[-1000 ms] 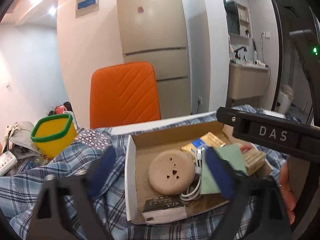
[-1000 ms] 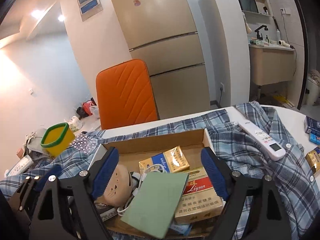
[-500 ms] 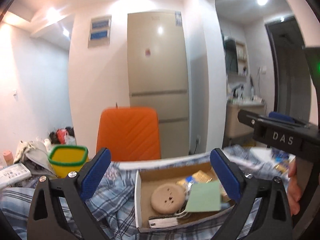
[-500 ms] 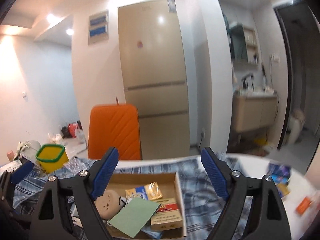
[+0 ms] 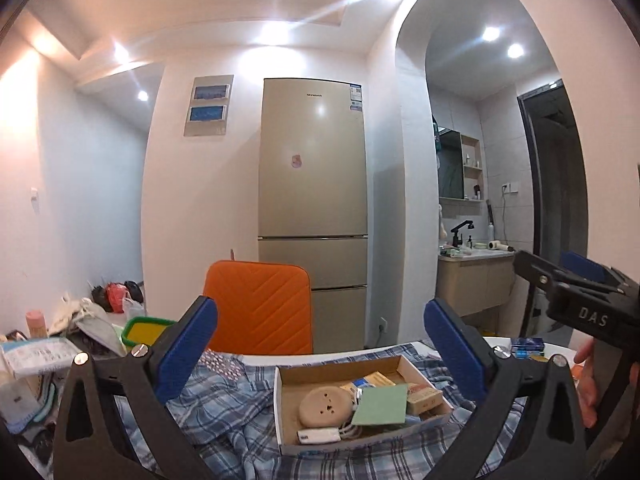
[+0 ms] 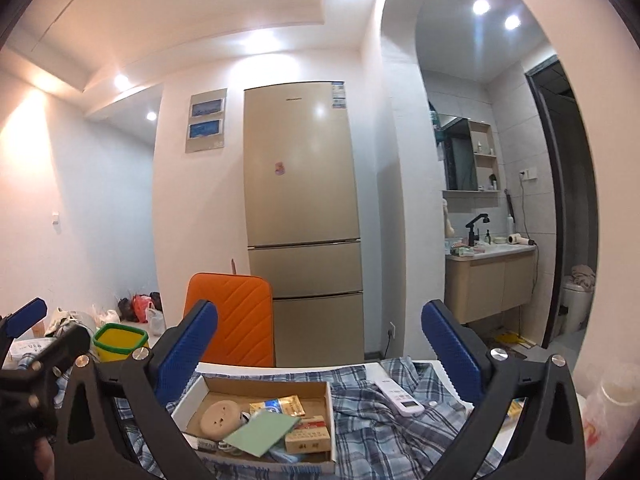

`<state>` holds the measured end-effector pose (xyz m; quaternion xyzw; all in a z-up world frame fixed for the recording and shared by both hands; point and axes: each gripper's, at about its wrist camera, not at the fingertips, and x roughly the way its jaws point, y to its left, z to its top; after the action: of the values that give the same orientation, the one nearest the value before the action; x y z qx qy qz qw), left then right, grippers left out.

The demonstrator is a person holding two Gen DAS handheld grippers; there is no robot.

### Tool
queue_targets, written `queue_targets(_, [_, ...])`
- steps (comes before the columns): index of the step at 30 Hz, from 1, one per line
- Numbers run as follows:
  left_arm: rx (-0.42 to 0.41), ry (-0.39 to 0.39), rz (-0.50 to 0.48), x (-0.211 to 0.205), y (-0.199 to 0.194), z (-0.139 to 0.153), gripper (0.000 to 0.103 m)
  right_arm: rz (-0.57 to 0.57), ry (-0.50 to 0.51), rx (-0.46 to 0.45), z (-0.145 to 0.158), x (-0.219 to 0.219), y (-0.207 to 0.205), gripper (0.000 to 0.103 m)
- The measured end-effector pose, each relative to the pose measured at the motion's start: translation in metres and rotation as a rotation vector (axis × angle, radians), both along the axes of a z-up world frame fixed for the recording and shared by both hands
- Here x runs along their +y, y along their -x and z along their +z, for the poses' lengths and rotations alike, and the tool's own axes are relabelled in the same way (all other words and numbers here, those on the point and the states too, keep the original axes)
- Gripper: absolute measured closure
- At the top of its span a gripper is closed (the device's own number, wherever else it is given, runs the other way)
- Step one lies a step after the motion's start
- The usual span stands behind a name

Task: Organize soft objects
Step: 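Withdraw both grippers from the box and hold above the bed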

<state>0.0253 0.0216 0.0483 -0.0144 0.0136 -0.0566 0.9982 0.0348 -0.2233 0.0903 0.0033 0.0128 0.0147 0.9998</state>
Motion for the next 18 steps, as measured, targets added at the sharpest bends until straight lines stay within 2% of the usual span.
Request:
queue_targets(5, [-0.011,0.006,0.024,0.009,0.01,-0.02,0.0,-0.015,0.027,-0.02,-0.02,-0.011,0.017,0.0])
queue_targets(9, [-0.04,-0.027,0.027,0.005,0.016,-0.036,0.0,0.019,0.038,-0.002,-0.047,-0.012,0.019,0.0])
queue_targets(13, [-0.027,-0.077,0.006,-0.004,0.013,-0.054,0.0,0.028,0.084,-0.025,-0.071,-0.004,0.028,0.0])
queue_targets(18, [0.002,-0.074,-0.004,-0.004,0.009,-0.065,0.0,0.022,0.103,-0.035,-0.079,0.001,0.032,0.0])
